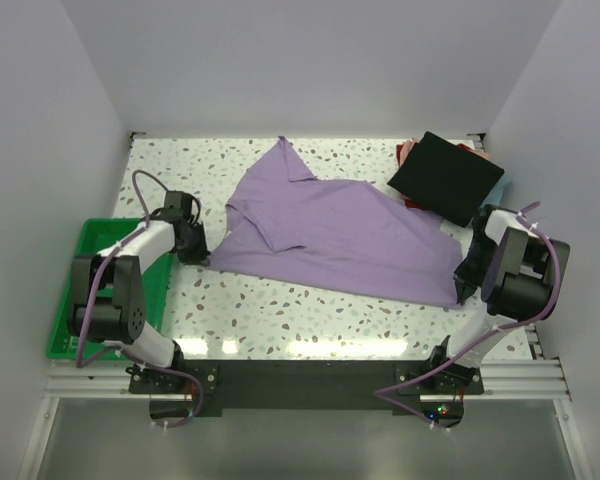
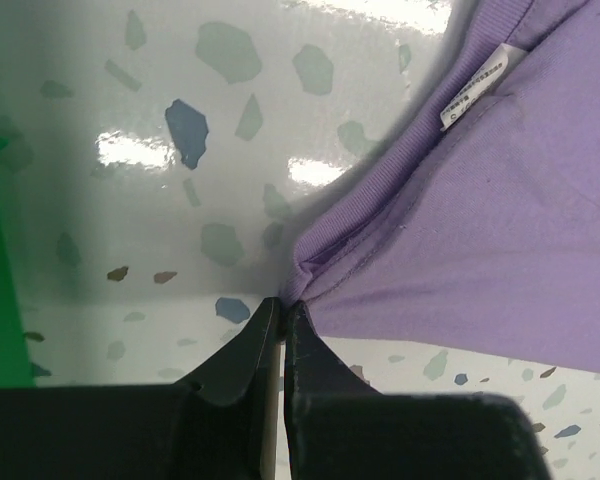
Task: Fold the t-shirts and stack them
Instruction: Fold the tshirt
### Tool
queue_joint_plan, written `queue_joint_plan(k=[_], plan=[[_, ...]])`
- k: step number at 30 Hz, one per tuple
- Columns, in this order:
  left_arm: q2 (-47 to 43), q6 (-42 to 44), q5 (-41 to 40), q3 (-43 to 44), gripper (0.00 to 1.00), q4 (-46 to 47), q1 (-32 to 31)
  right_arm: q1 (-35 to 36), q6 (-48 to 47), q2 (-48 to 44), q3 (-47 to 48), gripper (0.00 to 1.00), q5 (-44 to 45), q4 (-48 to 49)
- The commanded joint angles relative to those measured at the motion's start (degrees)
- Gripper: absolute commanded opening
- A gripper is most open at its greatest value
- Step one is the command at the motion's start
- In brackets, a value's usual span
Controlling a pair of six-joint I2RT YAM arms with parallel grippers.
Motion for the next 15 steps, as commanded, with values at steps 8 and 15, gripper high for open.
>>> queue_joint_plan(k=[8, 15], plan=[[-6.1, 0.9, -7.0, 3.1, 0.00, -10.1, 0.1, -0.4, 3.5, -4.2, -2.2, 0.00, 2.7, -2.5], [-7.6, -0.2, -8.8, 4.4, 0.00, -15.6, 0.3, -0.4, 5.7, -6.9, -3.7, 0.00, 0.1, -4.7]])
